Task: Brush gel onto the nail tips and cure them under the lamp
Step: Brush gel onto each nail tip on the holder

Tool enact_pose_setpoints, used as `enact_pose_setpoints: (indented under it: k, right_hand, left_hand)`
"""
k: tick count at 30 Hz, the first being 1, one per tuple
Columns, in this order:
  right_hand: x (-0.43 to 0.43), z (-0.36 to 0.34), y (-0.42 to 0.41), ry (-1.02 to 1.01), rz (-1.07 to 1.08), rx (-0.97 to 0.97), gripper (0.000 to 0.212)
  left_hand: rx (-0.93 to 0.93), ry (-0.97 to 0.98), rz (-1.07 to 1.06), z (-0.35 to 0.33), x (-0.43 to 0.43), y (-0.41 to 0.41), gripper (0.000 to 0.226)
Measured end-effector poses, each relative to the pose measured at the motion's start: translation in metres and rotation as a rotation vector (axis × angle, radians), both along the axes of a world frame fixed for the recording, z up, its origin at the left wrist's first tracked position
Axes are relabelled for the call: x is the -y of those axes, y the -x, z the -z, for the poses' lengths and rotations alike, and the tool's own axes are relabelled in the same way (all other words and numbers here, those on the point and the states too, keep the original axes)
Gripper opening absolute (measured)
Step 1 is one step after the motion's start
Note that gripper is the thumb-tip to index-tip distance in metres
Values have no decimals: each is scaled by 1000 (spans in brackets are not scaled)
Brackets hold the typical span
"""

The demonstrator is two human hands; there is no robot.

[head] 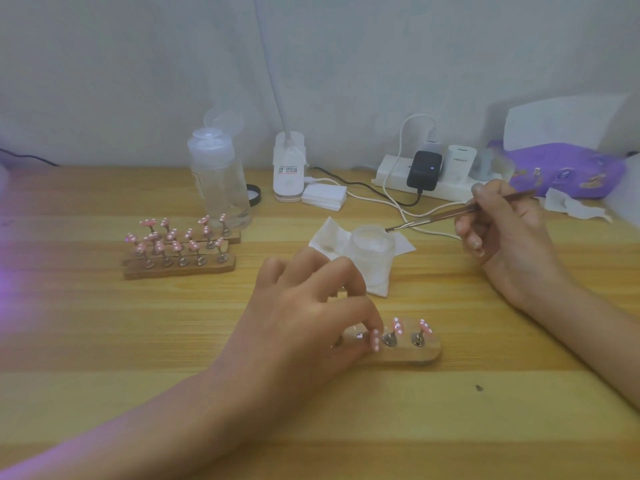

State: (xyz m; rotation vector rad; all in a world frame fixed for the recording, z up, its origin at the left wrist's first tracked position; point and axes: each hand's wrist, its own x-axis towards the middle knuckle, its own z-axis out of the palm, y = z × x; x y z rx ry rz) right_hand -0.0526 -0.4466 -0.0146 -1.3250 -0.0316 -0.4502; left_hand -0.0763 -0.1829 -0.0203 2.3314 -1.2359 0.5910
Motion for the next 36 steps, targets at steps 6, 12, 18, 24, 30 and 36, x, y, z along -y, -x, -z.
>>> enact_pose_setpoints:
  k: [6, 12, 18, 24, 30, 36]
  right_hand:
    - [2, -1, 2, -5, 19, 10, 22]
    - [-4, -10, 3, 37, 37, 30, 22]
    - [-18, -30, 7, 282, 8, 32, 25]
    - [-25, -36, 9, 565, -28, 0, 18]
    - [-33, -33, 8, 665, -55, 10, 18]
    - [-33, -32, 7, 660, -104, -24, 17]
  left_hand:
    - [157, 130, 98, -26, -10, 4, 14]
    - [-353, 431, 157, -54, -26, -24, 3]
    - [-741, 655, 147, -41, -10, -73, 6]
    - [-787, 682, 147, -12, 9, -85, 5]
    - [-689, 620, 109, 4, 5, -85, 10]
    - [-650, 570, 96, 10, 3, -86, 10]
